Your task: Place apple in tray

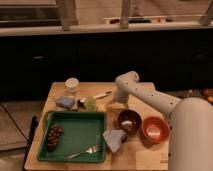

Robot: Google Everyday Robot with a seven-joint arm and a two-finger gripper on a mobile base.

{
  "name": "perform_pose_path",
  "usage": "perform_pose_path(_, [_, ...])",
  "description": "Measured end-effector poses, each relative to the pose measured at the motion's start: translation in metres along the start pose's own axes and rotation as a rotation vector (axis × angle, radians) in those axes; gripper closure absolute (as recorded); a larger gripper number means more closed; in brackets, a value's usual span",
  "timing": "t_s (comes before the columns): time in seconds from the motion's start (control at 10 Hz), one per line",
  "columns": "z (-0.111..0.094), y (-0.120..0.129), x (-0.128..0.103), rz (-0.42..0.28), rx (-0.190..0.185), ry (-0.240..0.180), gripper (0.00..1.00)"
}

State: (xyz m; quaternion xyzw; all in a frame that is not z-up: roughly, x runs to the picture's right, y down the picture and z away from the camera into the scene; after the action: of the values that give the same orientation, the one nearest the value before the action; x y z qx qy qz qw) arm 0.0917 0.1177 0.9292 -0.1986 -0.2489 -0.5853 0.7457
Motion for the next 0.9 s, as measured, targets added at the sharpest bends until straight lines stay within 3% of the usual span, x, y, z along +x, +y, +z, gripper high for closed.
perform_pose_path(0.3, [-0.037,-0.040,-0.012,-0.114,-0.006,0.025,0.20])
perform_pose_path(0.5, [-0.051,-0.054,-0.015,-0.156,-0.012,0.032,0.20])
perform_pose_path(0.9, [-0.052,-0.063,-0.019,-0.203,-0.026,0.029,0.20])
